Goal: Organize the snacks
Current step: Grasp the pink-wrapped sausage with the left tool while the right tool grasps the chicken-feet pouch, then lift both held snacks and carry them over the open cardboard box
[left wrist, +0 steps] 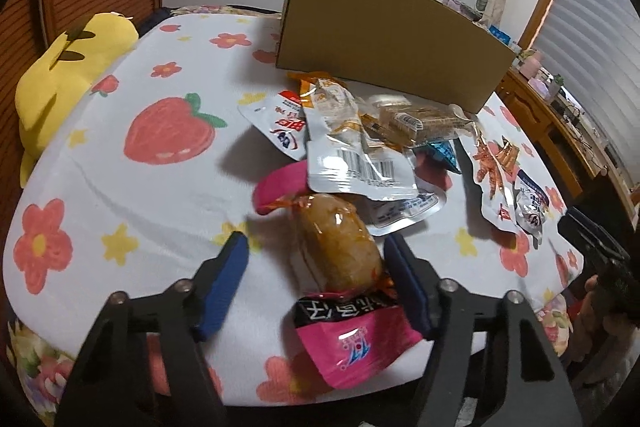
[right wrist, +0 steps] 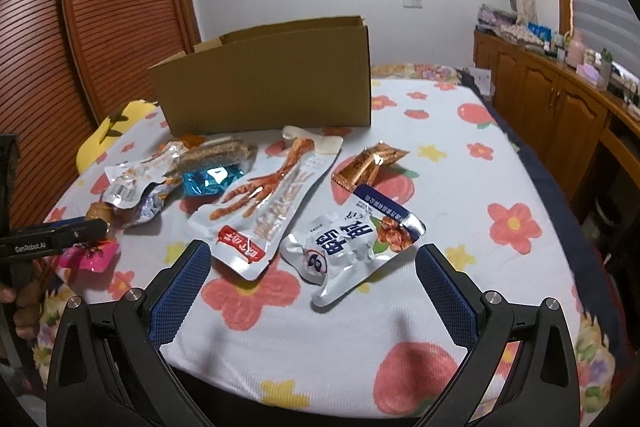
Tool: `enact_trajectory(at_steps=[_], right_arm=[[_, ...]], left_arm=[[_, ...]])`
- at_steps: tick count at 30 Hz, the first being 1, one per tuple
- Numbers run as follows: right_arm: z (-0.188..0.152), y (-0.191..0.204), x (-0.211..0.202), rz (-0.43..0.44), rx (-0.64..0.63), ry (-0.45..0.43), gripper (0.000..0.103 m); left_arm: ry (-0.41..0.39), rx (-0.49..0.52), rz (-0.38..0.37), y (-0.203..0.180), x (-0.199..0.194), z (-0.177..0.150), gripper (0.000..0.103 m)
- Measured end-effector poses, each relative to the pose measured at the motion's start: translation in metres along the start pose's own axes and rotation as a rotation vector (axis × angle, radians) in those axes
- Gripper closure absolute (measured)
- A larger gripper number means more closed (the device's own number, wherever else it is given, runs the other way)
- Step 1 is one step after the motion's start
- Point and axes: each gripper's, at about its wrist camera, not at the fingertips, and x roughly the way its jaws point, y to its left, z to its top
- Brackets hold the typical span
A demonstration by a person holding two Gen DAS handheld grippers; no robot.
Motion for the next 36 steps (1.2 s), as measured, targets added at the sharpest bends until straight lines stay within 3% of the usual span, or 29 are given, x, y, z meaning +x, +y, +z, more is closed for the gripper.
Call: enact_trajectory(at_steps=[5,13,20,24,34,35,36], right_arm=[[0.015,0.002,0.014,0.084,-0.009,0.044,0.006],[0.042,0.019,0.057,0.198,-0.029,0.151,0.015],[0.055,0.018,0.089,0.188,0.008,0.233,0.015],[0.055,0.020,0.105,0.157,0.002,0.269,0.016],[0.058,0.036,0.123,0.043,-0.146,0.264,0.018],[0.059,0.035,0.123,0.041,-0.143,0.263,0.025],[0.060,0.034,0.122,0.035,-0.141,0.261,0.040]], left_arm=[[0.003,0.002,-0.033,-0.003,0.002,0.000,0.058],[0.014,-0.023,-0.033,0.004,0.004,0.006,0.055],[0.013,-0.008,-0.015,0.002,0.009,0.012,0.047],[0.003,0.011,-0.009,0.003,0.009,0.010,0.062],[-0.016,-0.017,-0.047,0.016,0.001,0.004,0.064],[-0.017,-0.017,-0.047,0.017,-0.001,0.004,0.064],[-0.017,-0.013,-0.045,0.017,-0.001,0.003,0.064]])
